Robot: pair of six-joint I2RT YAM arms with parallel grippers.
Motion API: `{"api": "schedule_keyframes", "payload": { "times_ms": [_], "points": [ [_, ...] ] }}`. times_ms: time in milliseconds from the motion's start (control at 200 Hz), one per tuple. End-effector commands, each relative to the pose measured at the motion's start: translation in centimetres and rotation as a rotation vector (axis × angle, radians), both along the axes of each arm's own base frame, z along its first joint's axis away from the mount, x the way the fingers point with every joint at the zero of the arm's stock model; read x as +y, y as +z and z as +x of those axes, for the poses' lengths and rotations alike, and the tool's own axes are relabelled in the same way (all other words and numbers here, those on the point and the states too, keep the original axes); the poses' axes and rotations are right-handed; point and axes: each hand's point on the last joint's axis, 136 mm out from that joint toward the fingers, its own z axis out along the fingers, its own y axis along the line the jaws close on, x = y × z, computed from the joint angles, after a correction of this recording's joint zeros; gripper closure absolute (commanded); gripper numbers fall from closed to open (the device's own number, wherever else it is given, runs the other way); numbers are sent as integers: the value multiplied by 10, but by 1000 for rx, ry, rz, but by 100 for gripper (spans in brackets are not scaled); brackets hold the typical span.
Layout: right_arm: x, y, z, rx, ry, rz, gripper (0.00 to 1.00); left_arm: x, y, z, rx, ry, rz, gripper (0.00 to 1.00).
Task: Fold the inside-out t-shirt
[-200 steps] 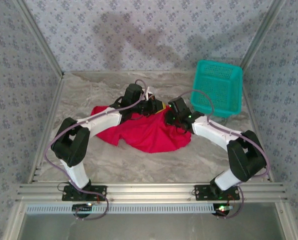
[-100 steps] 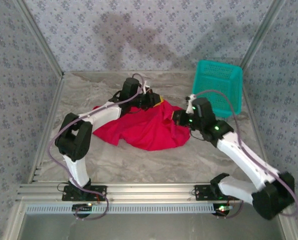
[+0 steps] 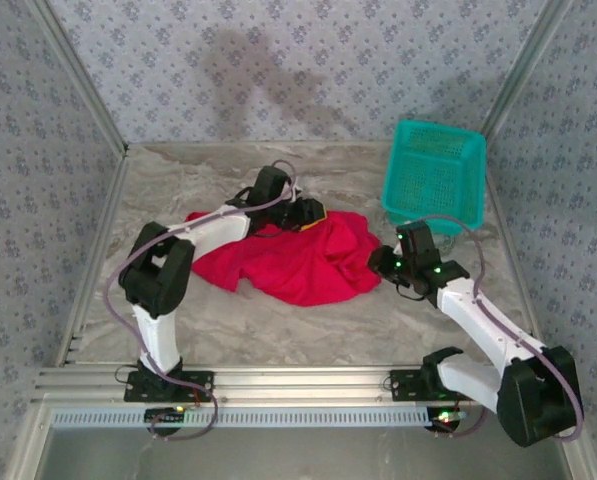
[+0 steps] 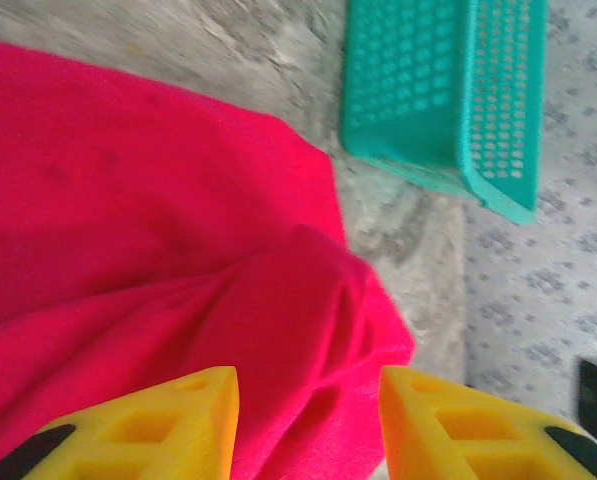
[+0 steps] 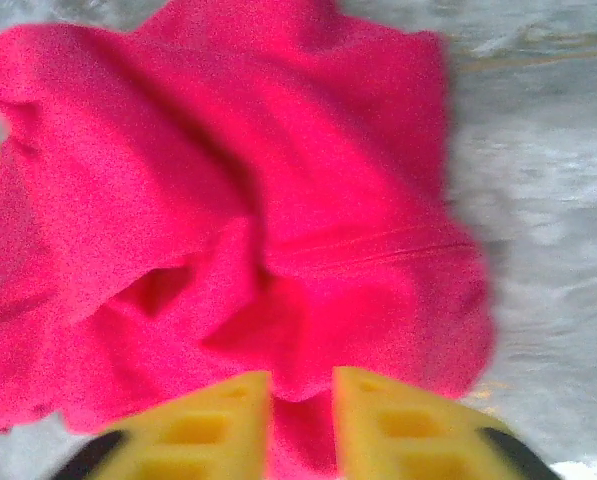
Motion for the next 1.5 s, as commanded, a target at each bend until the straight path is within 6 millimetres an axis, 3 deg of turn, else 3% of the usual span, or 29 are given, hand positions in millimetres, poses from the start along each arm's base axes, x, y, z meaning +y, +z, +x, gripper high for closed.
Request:
{"api": "schedule_keyframes", "payload": {
  "times_ms": [0, 120, 225, 420, 495, 605, 745, 870, 1029, 1114, 1199, 1239, 1279, 1314, 1394, 1494],
  "points": [
    [19, 34, 9, -95, 25, -35, 52, 58, 14, -2, -88, 78, 172, 59],
    [48, 26, 11, -54, 66, -95, 40, 115, 12, -20, -105, 145, 338, 60],
    [68, 12, 14, 10, 46, -132, 37, 161, 5, -44, -85, 204, 445, 59],
    [79, -15, 32, 77, -69, -191, 37, 221, -15, -85, -41, 314, 497, 53],
    [78, -19, 45, 66, -128, -203, 50, 233, -25, -93, -17, 346, 473, 53],
    [84, -2, 54, 42, -111, -197, 100, 247, -44, -94, 19, 394, 443, 53],
    [86, 54, 37, 8, -6, -160, 100, 260, -64, -82, 63, 444, 408, 54],
    [57, 102, 14, -36, 26, -95, 100, 276, -85, -72, 131, 474, 407, 54],
    [5, 129, 5, -71, -51, 92, 100, 298, -103, -73, 211, 516, 400, 56],
    [-18, 120, 8, -58, -115, 151, 100, 302, -105, -73, 220, 518, 406, 57],
    [-36, 91, 11, 17, -182, 144, 100, 301, -103, -73, 219, 509, 403, 58],
    [-46, 74, 10, 62, -226, 110, 87, 301, -100, -74, 216, 509, 401, 59],
    [-56, 61, 8, 97, -265, 64, 63, 301, -96, -74, 210, 508, 405, 59],
    [-69, 54, 10, 94, -306, -7, 52, 302, -91, -75, 200, 509, 410, 59],
    [-78, 53, 9, 74, -354, -73, 47, 305, -77, -77, 167, 517, 424, 59],
    [-67, 63, 8, 15, -320, -165, 46, 305, -59, -78, 122, 524, 434, 59]
  ]
}}
